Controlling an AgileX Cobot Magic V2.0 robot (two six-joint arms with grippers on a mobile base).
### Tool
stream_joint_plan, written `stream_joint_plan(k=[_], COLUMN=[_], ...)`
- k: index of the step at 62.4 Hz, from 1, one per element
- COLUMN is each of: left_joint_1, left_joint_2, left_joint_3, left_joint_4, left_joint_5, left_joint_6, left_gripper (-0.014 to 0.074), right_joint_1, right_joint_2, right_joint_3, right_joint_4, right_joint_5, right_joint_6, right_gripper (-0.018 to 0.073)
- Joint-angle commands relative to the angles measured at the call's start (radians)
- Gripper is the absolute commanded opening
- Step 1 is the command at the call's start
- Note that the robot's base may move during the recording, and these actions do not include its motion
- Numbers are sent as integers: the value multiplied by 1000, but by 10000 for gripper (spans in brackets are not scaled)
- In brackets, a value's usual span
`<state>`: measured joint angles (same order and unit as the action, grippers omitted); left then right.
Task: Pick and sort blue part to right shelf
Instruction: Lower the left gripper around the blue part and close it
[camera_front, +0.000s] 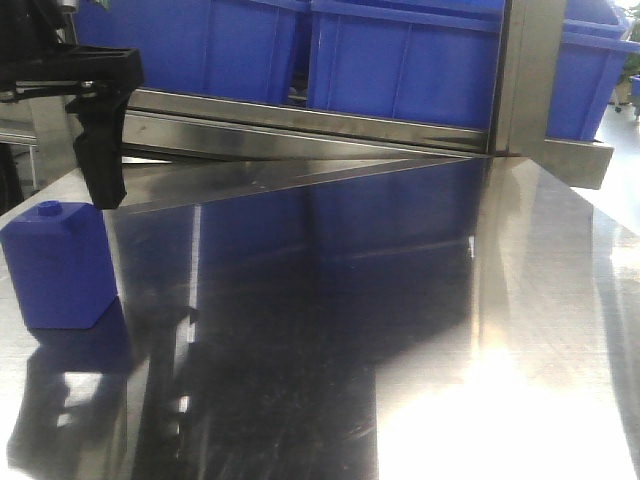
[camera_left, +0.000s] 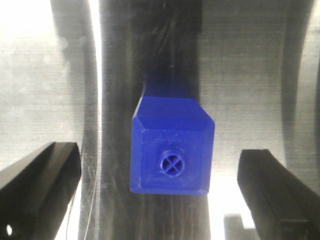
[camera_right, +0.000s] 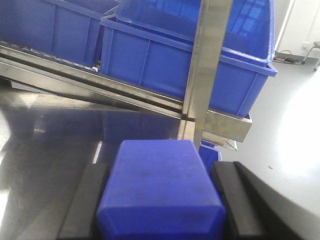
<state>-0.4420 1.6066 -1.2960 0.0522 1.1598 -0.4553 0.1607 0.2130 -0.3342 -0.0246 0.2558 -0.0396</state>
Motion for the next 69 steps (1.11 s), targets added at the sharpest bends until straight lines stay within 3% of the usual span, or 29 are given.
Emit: stream_joint_plan(k=[1, 11, 69], left_joint_1=[-6, -6, 24], left_joint_2=[-19, 18, 102], left_joint_3=[-33, -33, -31], left_joint_4=[-20, -61, -52], left_joint_5=[-4, 0, 6], left_joint_6=[7, 7, 7], left_gripper=[661, 661, 643], right_joint_1=[-5, -5, -5], right_joint_2=[8, 8, 8], right_joint_3=[-28, -28, -28], right_joint_4=[-9, -9, -9], right_joint_5=[-96, -96, -96], right_joint_6=[-8, -8, -8], right_gripper=[343, 343, 343])
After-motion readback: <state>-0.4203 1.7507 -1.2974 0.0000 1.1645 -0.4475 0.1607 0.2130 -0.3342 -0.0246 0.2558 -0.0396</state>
